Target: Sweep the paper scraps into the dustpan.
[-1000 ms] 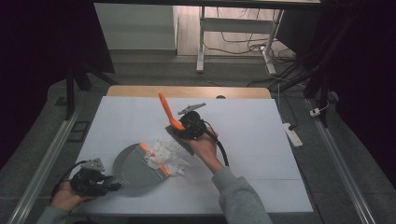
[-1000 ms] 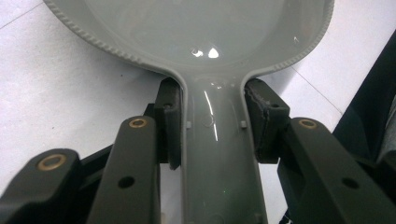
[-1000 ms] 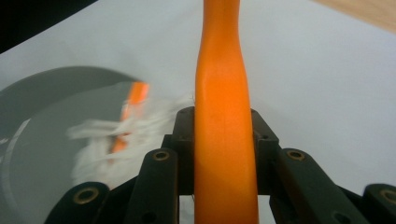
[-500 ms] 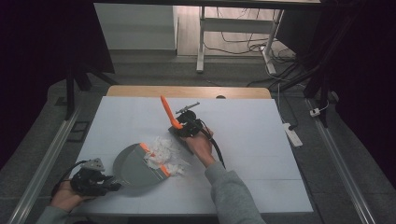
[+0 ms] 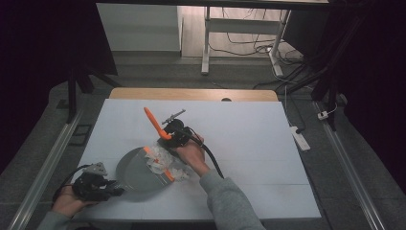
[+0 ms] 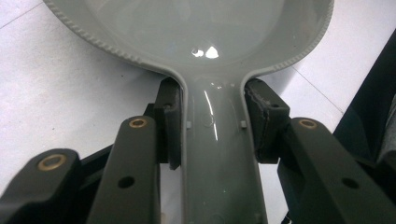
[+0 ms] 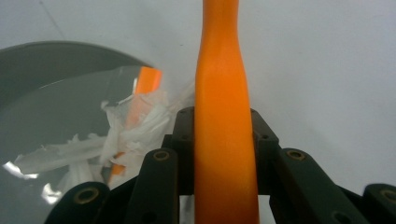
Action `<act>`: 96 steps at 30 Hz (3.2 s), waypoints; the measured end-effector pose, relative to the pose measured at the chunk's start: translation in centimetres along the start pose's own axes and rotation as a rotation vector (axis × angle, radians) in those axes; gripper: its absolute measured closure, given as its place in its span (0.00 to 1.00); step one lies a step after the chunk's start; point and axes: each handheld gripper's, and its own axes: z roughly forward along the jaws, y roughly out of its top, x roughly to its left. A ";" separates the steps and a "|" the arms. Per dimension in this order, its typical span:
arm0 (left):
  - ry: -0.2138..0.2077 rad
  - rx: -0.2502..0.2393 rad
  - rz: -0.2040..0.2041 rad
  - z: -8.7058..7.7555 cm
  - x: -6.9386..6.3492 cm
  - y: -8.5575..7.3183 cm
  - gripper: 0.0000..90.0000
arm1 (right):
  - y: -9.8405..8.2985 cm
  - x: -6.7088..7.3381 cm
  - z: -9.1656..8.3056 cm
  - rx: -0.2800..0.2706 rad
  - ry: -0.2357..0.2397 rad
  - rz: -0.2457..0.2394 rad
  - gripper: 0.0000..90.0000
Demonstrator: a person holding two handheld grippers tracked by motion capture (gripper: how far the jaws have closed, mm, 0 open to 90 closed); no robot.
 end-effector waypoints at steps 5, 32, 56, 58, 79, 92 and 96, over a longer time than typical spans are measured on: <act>0.001 0.001 -0.001 0.0 0.0 0.0 0.68 | 0.0 1.3 0.0 0.004 0.035 -0.031 0.78; 0.006 -0.003 0.000 0.0 -0.2 0.0 0.68 | -1.7 -1.6 -6.0 -0.137 0.005 0.021 0.78; 0.003 -0.006 0.002 0.2 -0.2 0.1 0.68 | -1.1 -0.5 -0.8 -0.009 -0.012 0.001 0.78; 0.003 -0.006 0.002 0.2 -0.2 0.1 0.68 | -0.9 0.3 -0.5 -0.005 0.010 -0.014 0.78; 0.003 -0.004 0.002 0.3 -0.2 0.2 0.68 | 0.0 2.2 -4.0 -0.188 0.117 -0.008 0.78; 0.003 0.000 0.005 0.3 -0.3 0.1 0.68 | -2.9 -1.0 -6.4 -0.145 -0.041 0.034 0.78; 0.002 0.001 0.005 0.3 -0.4 0.1 0.68 | -3.7 -1.5 -6.0 -0.121 -0.053 0.058 0.78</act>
